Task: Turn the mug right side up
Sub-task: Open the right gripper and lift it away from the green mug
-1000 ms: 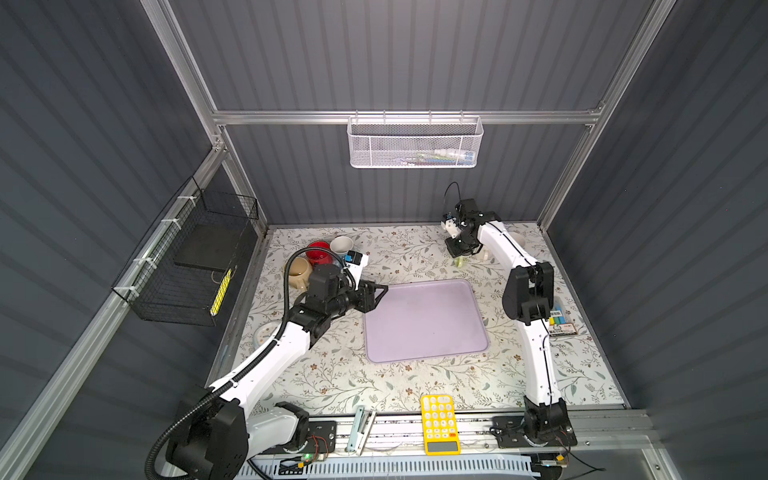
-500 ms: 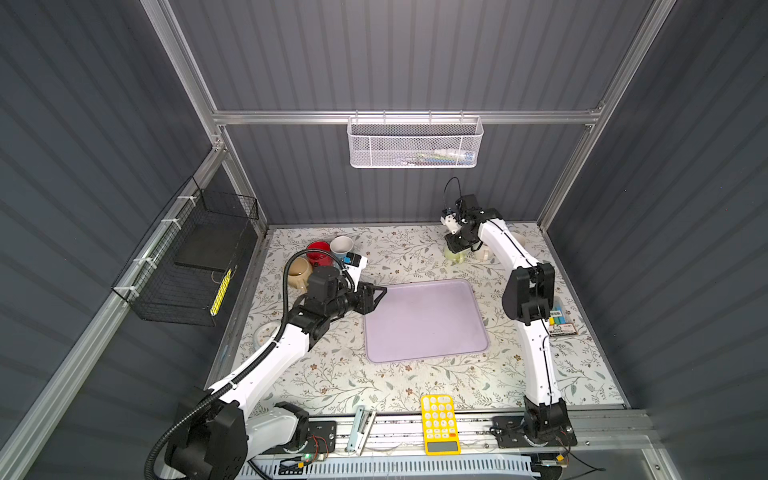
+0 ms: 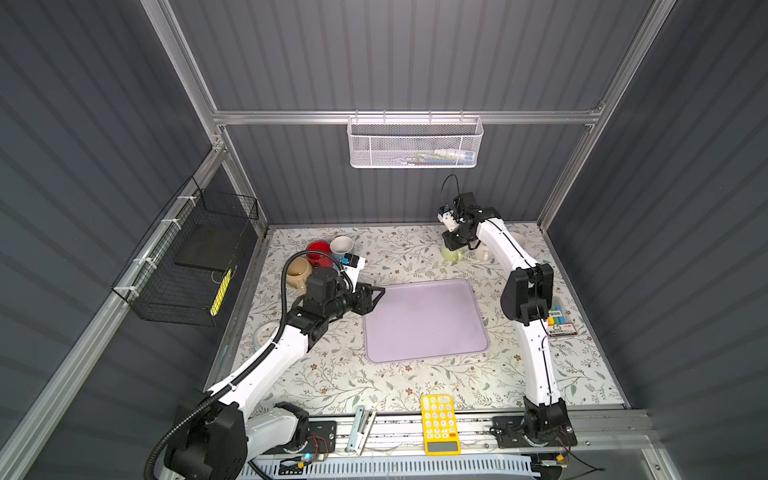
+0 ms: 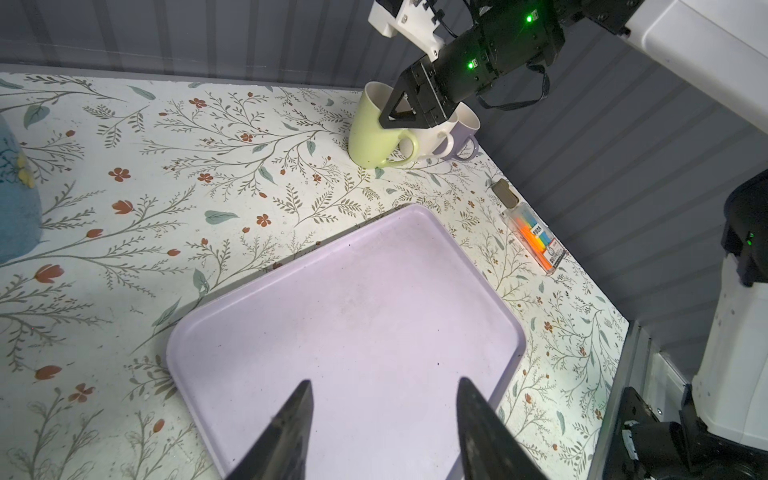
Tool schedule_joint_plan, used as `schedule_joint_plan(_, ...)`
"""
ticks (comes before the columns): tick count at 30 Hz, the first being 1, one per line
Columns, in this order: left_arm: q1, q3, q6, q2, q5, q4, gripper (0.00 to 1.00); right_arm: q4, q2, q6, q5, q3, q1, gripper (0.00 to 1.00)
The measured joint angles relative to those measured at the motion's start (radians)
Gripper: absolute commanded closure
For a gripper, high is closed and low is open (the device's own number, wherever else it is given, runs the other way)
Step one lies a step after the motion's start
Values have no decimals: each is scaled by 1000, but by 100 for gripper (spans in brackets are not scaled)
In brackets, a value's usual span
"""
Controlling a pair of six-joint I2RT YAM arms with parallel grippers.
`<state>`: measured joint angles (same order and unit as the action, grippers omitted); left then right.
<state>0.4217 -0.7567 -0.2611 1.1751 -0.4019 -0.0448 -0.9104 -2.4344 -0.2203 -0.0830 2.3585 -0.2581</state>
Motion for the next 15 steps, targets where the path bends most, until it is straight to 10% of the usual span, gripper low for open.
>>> schedule_joint_plan(15,-8,2,6,-40,28,6,42,20,0,37,-24,11,-1,68)
